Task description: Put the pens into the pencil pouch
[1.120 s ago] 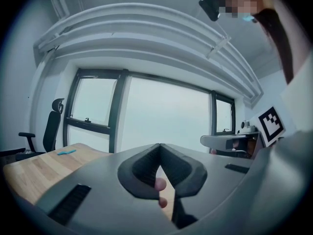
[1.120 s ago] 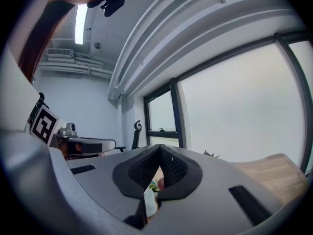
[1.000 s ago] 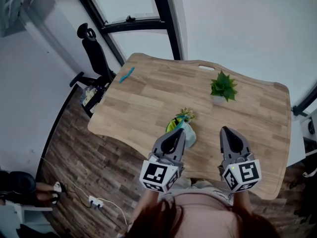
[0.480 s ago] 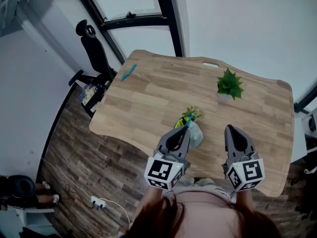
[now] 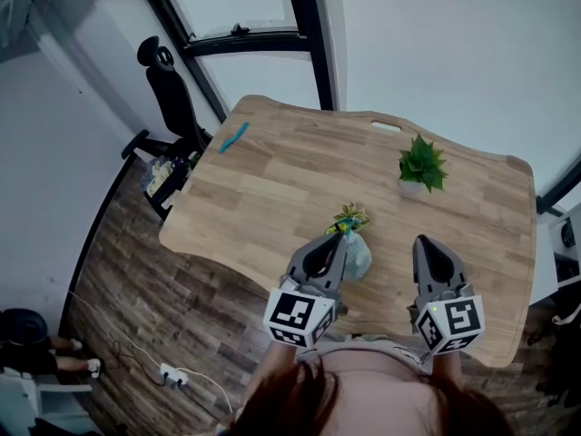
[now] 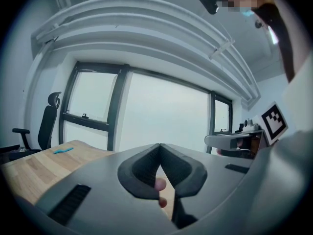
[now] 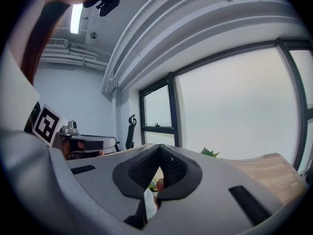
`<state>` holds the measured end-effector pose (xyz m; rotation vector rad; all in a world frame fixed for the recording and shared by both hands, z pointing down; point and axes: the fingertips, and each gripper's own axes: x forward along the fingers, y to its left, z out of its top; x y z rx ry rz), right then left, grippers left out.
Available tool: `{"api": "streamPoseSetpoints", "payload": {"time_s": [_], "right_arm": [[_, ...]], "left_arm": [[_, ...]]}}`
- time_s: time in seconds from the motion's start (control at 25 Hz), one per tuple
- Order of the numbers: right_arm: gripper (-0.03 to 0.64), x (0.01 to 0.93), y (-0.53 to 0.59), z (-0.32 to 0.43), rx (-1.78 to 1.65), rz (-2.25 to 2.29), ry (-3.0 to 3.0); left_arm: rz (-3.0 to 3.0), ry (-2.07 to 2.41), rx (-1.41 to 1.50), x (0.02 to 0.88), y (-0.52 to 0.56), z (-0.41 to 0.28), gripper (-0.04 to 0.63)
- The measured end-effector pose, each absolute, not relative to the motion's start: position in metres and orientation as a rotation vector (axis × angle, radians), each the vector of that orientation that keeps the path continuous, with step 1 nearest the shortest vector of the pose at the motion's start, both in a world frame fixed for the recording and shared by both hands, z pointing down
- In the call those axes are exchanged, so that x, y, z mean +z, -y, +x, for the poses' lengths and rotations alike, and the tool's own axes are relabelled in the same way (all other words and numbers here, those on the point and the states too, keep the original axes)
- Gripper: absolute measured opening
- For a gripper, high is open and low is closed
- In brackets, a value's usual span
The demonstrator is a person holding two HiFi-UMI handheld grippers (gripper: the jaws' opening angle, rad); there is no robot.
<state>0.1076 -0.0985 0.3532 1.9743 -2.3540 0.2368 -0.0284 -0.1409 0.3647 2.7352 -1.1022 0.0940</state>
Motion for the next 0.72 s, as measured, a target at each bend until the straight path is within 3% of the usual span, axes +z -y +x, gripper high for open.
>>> {"api": "streamPoseSetpoints", "payload": {"time_s": [0.72], "right_arm": [[0.0,0.358,0.105,0.114,0.286,1.961,2.382]], "left_arm": [[2.694,1.181,0.065,0.367,0.156,-0.041,0.002]]}}
